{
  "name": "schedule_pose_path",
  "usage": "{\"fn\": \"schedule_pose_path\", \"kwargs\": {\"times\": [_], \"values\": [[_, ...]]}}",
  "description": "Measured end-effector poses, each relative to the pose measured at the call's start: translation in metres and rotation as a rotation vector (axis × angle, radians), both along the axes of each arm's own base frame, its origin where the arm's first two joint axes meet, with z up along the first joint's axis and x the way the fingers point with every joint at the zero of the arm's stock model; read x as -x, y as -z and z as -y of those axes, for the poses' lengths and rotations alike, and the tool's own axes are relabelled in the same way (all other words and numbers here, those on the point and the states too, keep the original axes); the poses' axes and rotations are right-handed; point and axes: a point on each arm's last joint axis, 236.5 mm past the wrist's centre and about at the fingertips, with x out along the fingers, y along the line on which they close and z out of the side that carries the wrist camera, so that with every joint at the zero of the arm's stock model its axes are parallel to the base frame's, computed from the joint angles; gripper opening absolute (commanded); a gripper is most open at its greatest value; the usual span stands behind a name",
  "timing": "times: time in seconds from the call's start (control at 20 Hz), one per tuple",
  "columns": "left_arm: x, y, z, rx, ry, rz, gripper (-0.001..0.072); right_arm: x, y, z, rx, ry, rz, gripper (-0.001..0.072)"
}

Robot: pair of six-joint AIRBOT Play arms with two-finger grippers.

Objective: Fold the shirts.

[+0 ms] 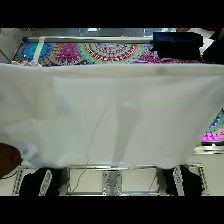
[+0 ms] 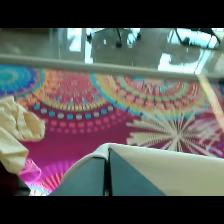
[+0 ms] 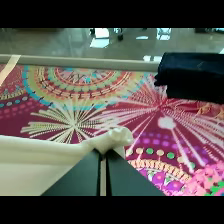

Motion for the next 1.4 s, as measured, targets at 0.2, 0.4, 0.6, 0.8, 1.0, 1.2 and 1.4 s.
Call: {"fn": "schedule_pose_path", "kwargs": {"times": [0.2, 0.4, 0.6, 0.8, 1.0, 1.2, 1.4], "values": [[-0.089, 0.093, -0.002, 0.044, 0.118, -0.351, 0.0007, -0.076, 0.080, 0.029, -0.166, -0.086, -0.303, 0.0009], [-0.185, 0.196, 0.002, 0.050, 0.190, -0.549, 0.0007, -0.153, 0.207, 0.023, -0.264, -0.183, -0.618, 0.0009], [-0.262, 0.281, 0.009, 0.005, 0.166, -0.576, 0.0007, -0.222, 0.310, 0.016, -0.286, -0.112, -0.751, 0.0009], [-0.294, 0.320, 0.006, -0.100, 0.142, -0.565, 0.0007, -0.265, 0.348, 0.021, -0.290, -0.041, -0.745, 0.0009], [-0.281, 0.346, 0.006, -0.152, 0.156, -0.663, 0.0007, -0.268, 0.356, 0.027, -0.231, -0.029, -0.779, 0.0009], [-0.243, 0.389, 0.011, -0.166, 0.191, -0.842, 0.0007, -0.232, 0.392, 0.032, -0.167, -0.035, -0.950, 0.0009], [-0.209, 0.428, 0.016, -0.173, 0.219, -0.982, 0.0008, -0.197, 0.439, 0.029, -0.152, -0.035, -1.089, 0.0010]]}}
